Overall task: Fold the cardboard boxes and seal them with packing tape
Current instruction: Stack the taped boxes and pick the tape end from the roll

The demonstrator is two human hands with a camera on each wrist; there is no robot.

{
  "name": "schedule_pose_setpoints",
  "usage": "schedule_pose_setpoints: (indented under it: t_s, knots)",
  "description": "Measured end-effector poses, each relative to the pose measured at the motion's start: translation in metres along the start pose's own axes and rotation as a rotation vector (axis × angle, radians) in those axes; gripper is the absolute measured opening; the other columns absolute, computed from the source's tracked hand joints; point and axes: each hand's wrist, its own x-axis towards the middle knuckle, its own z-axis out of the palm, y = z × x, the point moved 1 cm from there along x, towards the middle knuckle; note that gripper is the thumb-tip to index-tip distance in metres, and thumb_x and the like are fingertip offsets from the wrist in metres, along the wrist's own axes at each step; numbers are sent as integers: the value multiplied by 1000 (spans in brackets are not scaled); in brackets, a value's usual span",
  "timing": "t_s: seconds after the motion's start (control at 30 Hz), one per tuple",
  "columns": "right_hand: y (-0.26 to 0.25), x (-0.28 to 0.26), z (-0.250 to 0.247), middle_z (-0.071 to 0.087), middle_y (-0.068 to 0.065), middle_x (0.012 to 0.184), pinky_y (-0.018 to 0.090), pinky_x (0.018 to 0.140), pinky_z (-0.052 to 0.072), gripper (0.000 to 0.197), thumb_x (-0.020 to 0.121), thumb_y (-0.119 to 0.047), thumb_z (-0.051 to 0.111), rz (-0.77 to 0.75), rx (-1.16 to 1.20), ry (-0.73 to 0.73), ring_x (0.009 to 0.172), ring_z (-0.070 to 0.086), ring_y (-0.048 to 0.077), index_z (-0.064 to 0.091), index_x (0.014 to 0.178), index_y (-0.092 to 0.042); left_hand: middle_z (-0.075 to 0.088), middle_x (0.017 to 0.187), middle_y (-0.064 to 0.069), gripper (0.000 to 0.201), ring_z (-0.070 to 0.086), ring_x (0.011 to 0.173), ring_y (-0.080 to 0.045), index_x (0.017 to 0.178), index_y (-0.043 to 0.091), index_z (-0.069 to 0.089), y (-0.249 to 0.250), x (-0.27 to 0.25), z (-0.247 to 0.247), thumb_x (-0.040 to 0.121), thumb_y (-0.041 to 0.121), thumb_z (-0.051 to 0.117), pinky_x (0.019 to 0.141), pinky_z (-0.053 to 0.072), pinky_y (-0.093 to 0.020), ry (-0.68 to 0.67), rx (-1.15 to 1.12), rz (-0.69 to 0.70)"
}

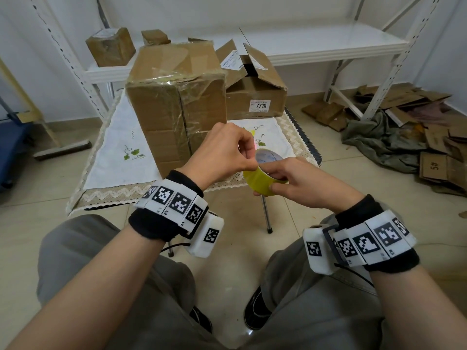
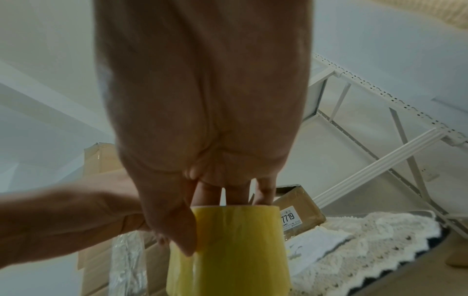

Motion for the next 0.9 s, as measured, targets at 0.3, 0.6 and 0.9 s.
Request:
schedule_pose_setpoints:
  t_s: [0.3, 0.6, 0.9]
  knots:
    - [1, -1, 4, 78, -14, 97, 8, 78, 44, 40, 95, -5, 60, 2, 68, -7, 90, 66, -12, 64, 129, -26, 58, 54, 7, 22, 50, 52, -5, 58, 22, 59, -4, -8, 8, 66, 9, 75, 53, 41, -17, 6, -106, 30]
    - [9, -6, -5, 78, -11, 98, 9, 83, 48, 39, 97, -1, 56, 31, 148, 20, 94, 70, -2, 64, 128, -24, 69, 81, 5, 20, 67, 67, -6, 83, 10, 67, -12, -22, 10, 72, 12, 83, 61, 52, -17, 127, -317, -18]
    - [3, -3, -4, 78, -11, 100, 13, 82, 48, 40, 97, -3, 56, 20, 161, 7, 98, 70, 1, 61, 132, -22, 74, 91, 3, 30, 70, 78, -5, 96, 13, 81, -10, -19, 19, 68, 17, 90, 76, 60, -27, 200, -316, -23]
